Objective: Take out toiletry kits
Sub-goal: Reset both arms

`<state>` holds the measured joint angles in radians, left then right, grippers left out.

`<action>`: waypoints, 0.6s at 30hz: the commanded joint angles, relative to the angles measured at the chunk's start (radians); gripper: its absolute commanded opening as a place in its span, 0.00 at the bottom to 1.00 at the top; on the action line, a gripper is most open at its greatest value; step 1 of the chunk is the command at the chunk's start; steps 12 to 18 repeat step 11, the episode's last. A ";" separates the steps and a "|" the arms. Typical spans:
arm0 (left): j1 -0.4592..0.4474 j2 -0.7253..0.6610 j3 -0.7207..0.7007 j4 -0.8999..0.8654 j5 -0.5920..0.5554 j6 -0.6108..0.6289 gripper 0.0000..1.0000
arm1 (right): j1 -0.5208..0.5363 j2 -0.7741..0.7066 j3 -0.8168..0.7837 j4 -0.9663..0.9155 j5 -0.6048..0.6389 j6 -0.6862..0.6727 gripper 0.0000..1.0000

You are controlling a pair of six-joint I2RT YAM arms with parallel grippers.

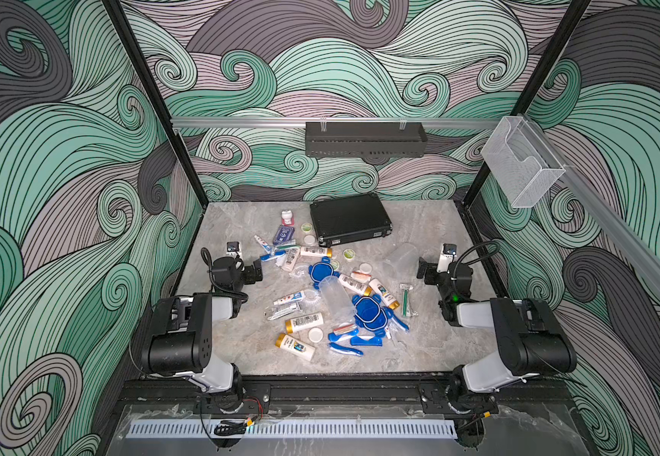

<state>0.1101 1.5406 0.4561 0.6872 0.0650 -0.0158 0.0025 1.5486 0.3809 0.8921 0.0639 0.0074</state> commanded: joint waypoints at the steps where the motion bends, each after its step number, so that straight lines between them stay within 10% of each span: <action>1: -0.003 -0.012 0.016 -0.015 0.015 -0.013 0.99 | 0.006 -0.012 0.005 -0.008 0.000 -0.003 0.99; 18: -0.003 -0.012 0.016 -0.016 0.013 -0.012 0.99 | 0.034 -0.013 0.018 -0.032 0.016 -0.032 0.99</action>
